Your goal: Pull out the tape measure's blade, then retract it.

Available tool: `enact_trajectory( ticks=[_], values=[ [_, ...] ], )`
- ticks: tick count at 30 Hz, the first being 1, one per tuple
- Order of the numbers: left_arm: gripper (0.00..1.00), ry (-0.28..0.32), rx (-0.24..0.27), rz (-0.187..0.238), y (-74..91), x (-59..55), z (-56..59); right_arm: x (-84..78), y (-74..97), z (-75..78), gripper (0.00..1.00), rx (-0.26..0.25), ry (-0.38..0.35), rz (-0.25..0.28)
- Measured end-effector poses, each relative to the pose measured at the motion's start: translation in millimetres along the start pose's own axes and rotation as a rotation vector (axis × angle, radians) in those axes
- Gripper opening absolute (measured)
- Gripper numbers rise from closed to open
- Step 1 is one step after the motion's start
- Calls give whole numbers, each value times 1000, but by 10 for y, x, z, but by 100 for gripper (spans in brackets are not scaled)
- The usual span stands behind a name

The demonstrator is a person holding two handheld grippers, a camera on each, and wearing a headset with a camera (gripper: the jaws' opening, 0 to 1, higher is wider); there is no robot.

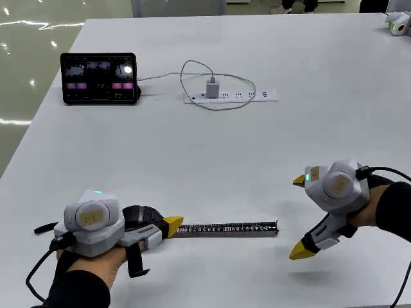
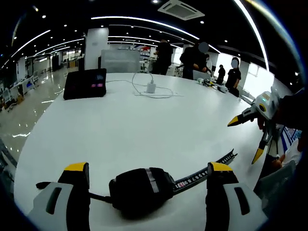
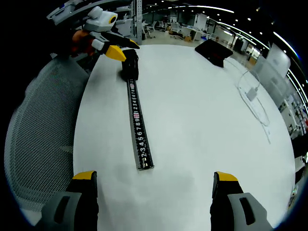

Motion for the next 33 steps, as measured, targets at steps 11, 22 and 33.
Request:
enact_trajectory(
  ticks=[11, 22, 33],
  values=[
    [99, -41, 72, 56, -88, -166, -5, 27, -175, 15, 99, 42, 17, -24],
    [99, 16, 90, 137, -74, -194, -102, 65, -242, 47, 85, 71, 7, -15],
    [99, -16, 90, 130, -117, -223, -139, 109, -314, -47, 44, 147, 89, -10]
  ],
)
Point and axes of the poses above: the centre of the closed fingertips' face, and the gripper's own axes: y roughly backward along the fingers, z roughly to its right, x roughly out of its top, the point moved 5 cm from there along y, roughly backward along the fingers, and after that the axes turned 13 degrees about y, right-handed, at the moved point
